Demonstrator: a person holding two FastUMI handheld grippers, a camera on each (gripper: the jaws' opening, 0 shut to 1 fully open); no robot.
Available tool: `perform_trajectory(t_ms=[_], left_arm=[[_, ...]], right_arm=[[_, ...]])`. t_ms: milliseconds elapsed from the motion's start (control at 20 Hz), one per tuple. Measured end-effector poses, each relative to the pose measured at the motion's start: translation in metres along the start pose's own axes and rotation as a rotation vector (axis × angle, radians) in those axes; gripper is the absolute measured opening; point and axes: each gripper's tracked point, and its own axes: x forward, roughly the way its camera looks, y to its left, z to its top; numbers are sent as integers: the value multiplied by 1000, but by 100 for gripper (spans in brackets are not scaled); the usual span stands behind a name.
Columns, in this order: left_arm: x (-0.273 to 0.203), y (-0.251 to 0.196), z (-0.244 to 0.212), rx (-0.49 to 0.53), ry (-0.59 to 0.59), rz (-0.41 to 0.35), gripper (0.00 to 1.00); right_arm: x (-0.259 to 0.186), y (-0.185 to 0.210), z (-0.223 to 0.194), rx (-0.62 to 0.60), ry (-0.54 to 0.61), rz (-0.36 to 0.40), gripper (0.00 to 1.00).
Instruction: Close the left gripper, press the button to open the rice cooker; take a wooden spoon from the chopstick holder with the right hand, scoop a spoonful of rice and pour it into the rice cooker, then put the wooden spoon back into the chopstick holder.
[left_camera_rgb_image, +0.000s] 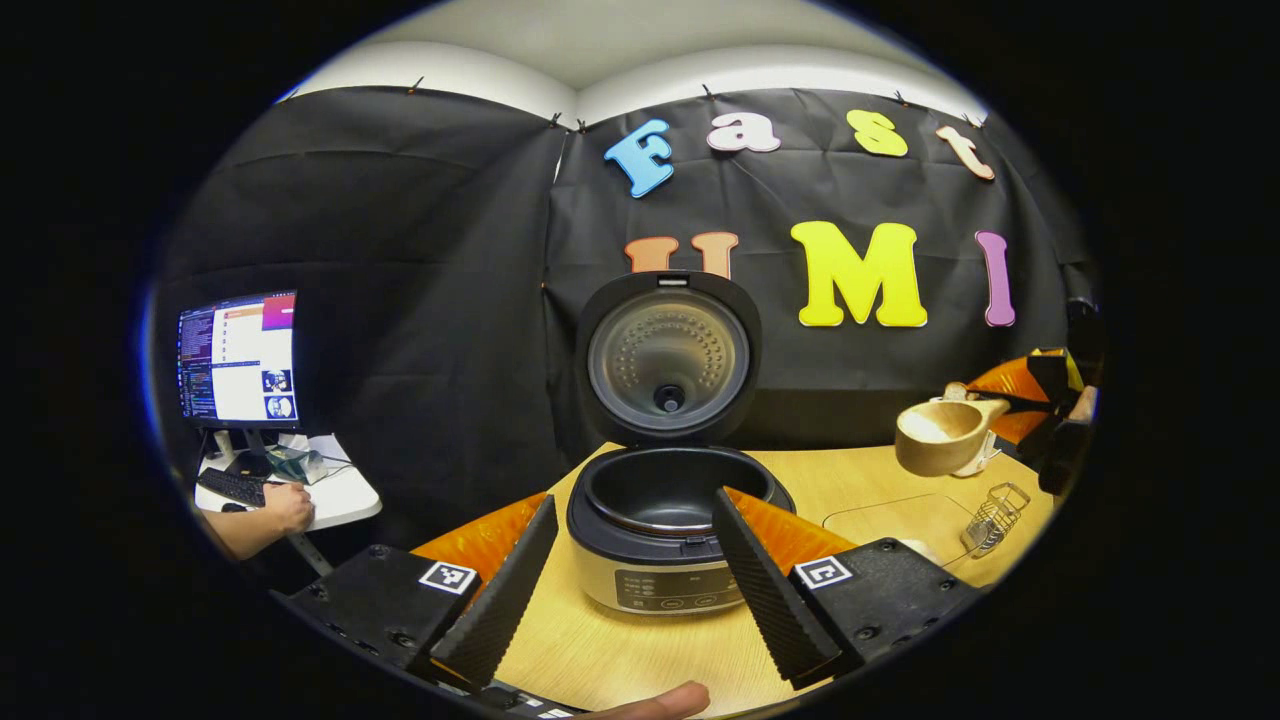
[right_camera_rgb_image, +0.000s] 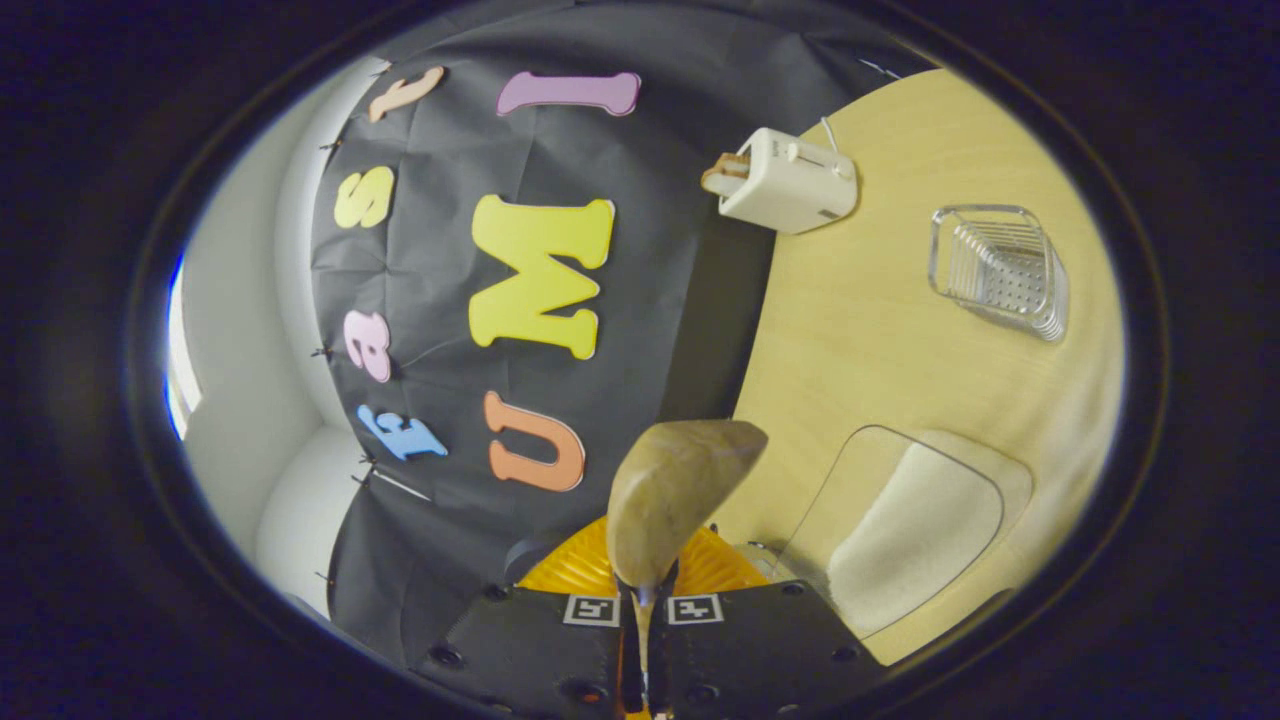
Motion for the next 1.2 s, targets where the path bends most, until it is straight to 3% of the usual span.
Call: perform_trajectory(t_ms=[300,800,1200], left_arm=[[3,16,-8,-23,30,24,100],[4,32,-13,-53,41,50,100],[6,49,-20,-59,61,85,99]], right_arm=[[46,27,-44,-92,20,-30,3],[122,54,-95,-396,7,-129,3],[146,74,-135,-777,-1,-162,4]])
